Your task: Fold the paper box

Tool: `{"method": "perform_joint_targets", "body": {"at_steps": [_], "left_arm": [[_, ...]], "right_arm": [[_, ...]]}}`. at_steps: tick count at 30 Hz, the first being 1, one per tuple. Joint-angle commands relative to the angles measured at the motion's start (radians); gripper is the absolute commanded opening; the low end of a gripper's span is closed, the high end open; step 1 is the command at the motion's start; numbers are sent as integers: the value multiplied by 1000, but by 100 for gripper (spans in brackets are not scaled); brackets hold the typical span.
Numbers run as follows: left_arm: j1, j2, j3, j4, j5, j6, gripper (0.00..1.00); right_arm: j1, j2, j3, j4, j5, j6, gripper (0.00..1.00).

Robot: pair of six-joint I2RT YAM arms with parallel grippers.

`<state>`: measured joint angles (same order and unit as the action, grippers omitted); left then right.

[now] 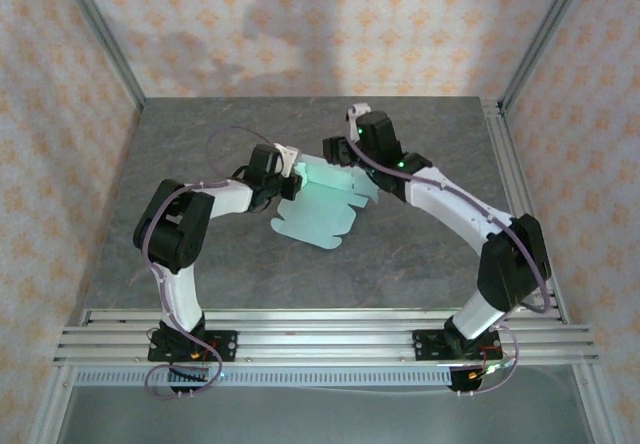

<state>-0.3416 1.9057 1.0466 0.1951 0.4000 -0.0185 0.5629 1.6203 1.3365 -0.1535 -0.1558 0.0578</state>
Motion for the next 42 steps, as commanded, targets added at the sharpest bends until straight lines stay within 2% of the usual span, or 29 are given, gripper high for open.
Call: {"method": "perform_joint_targets", "body": {"at_steps": [1, 4, 5, 7, 9, 19, 29, 38, 42], "left_arm": [[-33, -44, 31, -68, -83, 84, 5], [-56, -63, 19, -73, -108, 127, 5], [-68, -69, 11, -69, -119, 142, 5], [-89, -79, 3, -71, -153, 149, 5], [-101, -81, -4, -60, -164, 130, 4], [-109, -47, -33, 15, -141, 72, 5], [-114, -21, -45, 44, -84, 43, 7], [-119, 29, -29, 40, -83, 23, 8], [-119, 35, -37, 64, -86, 19, 15]], "right_arm": [[-44, 66, 76, -151, -57, 130, 69], [-98, 134, 145, -238, -142, 221, 67], [-120, 156, 158, -250, -208, 255, 67], [-144, 190, 159, -223, -334, 303, 67], [-149, 225, 166, -205, -409, 308, 68], [-149, 340, 166, -187, -578, 275, 72], [-148, 421, 185, -114, -656, 319, 70], [-149, 449, 149, -136, -651, 285, 70], [-148, 455, 142, -185, -607, 250, 70]]}}
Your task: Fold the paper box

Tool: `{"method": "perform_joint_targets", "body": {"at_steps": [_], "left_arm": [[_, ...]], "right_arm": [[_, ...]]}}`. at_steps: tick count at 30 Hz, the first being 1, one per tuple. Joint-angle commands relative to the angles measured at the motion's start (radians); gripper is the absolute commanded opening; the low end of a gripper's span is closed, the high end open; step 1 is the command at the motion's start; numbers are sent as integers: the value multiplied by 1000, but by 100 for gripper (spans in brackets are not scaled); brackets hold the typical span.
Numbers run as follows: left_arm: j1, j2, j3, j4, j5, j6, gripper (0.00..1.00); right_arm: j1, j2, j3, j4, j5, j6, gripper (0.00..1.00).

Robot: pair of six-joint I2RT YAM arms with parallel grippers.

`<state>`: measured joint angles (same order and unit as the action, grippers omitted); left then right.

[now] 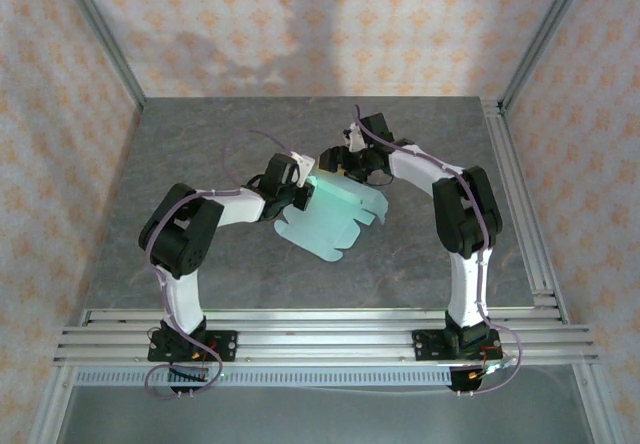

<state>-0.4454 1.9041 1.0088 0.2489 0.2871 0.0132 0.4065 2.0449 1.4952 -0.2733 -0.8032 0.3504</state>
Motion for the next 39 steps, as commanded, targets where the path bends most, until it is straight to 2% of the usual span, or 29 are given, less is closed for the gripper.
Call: {"method": "perform_joint_targets", "body": {"at_steps": [1, 7, 11, 15, 23, 25, 30, 35, 39], "left_arm": [[-14, 36, -8, 29, 24, -16, 16], [-13, 41, -12, 55, -4, -47, 20], [-15, 39, -9, 76, -17, -60, 26], [-13, 39, 1, 76, -39, -69, 26], [-11, 46, -3, 95, -32, -92, 8], [-11, 40, -18, 117, -29, -97, 8], [-3, 25, -52, 166, -19, -115, 27], [0, 15, -117, 280, -23, -144, 39], [1, 18, -153, 359, -41, -170, 40]], "right_arm": [[9, 30, -21, -66, 46, -45, 70], [8, 8, -58, -56, 75, -52, 70], [8, 6, -61, -56, 65, -48, 70], [8, 9, -64, -46, 60, -37, 70], [8, 11, -69, -25, 42, -13, 70], [6, 11, -73, -18, 38, -4, 70], [3, 18, -74, -8, 35, 10, 69], [-4, 20, -87, 12, 30, 37, 69], [-7, 19, -101, 33, 9, 55, 69]]}}
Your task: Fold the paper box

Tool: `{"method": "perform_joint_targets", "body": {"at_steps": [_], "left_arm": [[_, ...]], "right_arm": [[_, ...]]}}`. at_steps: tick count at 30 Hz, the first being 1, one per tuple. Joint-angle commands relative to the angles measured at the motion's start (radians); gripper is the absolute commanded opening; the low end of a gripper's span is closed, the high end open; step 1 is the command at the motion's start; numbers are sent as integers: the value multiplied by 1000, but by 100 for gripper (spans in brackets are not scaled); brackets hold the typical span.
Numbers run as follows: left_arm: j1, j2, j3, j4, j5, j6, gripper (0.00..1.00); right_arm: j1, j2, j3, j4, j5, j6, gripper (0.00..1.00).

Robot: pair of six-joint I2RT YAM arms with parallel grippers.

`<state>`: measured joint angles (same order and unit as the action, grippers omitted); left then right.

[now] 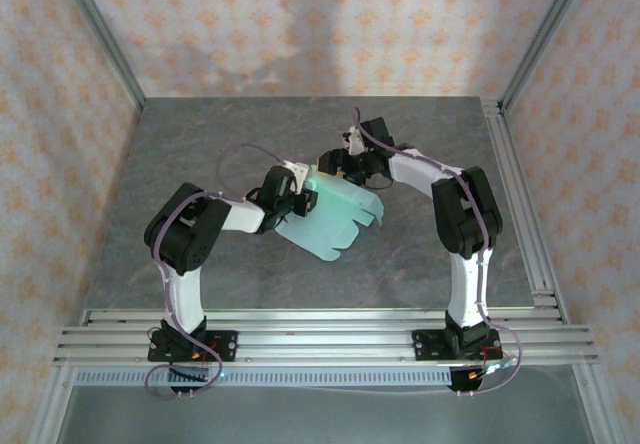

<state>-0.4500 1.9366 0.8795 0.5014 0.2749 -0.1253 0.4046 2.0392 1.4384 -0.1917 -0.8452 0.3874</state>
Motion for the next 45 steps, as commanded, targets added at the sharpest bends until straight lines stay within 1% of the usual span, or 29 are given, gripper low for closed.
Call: {"method": "perform_joint_targets", "body": {"at_steps": [1, 6, 9, 11, 12, 17, 24, 33, 41, 45], "left_arm": [[5, -16, -31, 128, -29, -28, 40], [7, -15, -78, 230, -11, -30, 38], [7, -21, -118, 284, -24, -21, 35], [7, -20, -124, 276, -32, -9, 35], [8, -53, -124, 267, -35, -3, 35], [7, -89, -151, 278, -43, 4, 35], [7, -125, -189, 289, -48, 4, 35], [-1, -128, -187, 276, -55, -8, 32], [-4, -103, -149, 269, -29, -32, 25], [-8, -99, -132, 254, -11, -36, 17]], "right_arm": [[-5, 25, -48, -45, 48, 20, 69], [-6, 21, -73, -34, 28, 37, 69], [-7, 18, -76, -33, 12, 44, 68], [-7, 17, -80, -25, -11, 54, 68], [-7, 15, -82, -22, -24, 57, 68], [-6, -3, -95, -21, -69, 60, 68], [12, -35, -116, -37, -101, 28, 68], [20, -69, -138, 25, -136, 90, 68], [19, -41, -129, 12, -139, 85, 68], [19, -37, -122, 16, -135, 96, 68]]}}
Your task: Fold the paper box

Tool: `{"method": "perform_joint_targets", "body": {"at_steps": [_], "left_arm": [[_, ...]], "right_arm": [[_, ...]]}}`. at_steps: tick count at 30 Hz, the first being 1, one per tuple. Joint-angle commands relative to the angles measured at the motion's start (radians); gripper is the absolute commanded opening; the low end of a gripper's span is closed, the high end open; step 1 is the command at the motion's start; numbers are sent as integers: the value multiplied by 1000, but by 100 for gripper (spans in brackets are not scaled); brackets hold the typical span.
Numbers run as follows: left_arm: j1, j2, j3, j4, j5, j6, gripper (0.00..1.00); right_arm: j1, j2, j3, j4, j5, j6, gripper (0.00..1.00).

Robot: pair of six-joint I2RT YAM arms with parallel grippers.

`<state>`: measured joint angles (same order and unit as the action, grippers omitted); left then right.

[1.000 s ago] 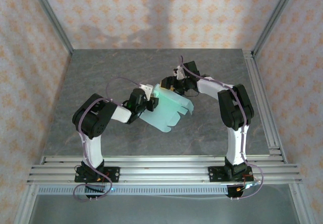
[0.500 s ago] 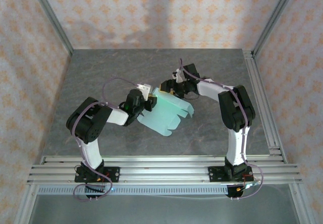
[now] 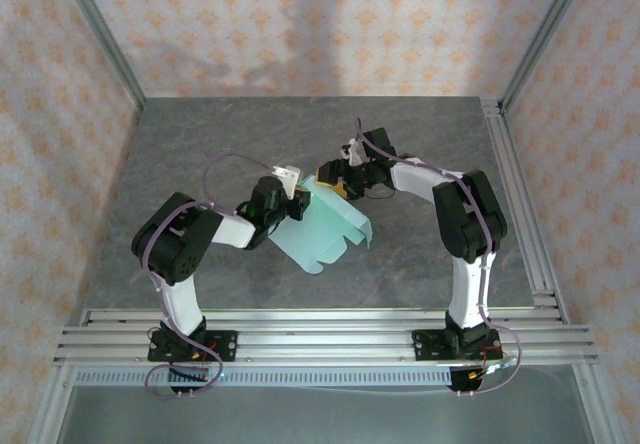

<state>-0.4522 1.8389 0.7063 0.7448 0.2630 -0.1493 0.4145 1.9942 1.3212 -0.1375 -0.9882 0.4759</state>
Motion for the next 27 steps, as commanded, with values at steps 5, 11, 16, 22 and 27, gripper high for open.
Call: {"method": "perform_joint_targets", "body": {"at_steps": [5, 11, 16, 22, 27], "left_arm": [[-10, 4, 41, 16, 5, -9, 6], [-11, -12, 33, -16, 5, 3, 0], [-5, -41, 27, -64, 35, 20, 0], [15, -66, 29, -63, 138, 4, 0], [20, -100, 36, -69, 215, 7, 0]], "right_arm": [[7, 5, 2, -37, 11, 13, 68], [-5, -25, -13, -9, 34, 26, 68], [-25, -89, -26, 19, 75, 29, 72], [-84, -189, -91, 87, 161, 63, 74], [-122, -198, -94, 43, 172, 28, 70]]}}
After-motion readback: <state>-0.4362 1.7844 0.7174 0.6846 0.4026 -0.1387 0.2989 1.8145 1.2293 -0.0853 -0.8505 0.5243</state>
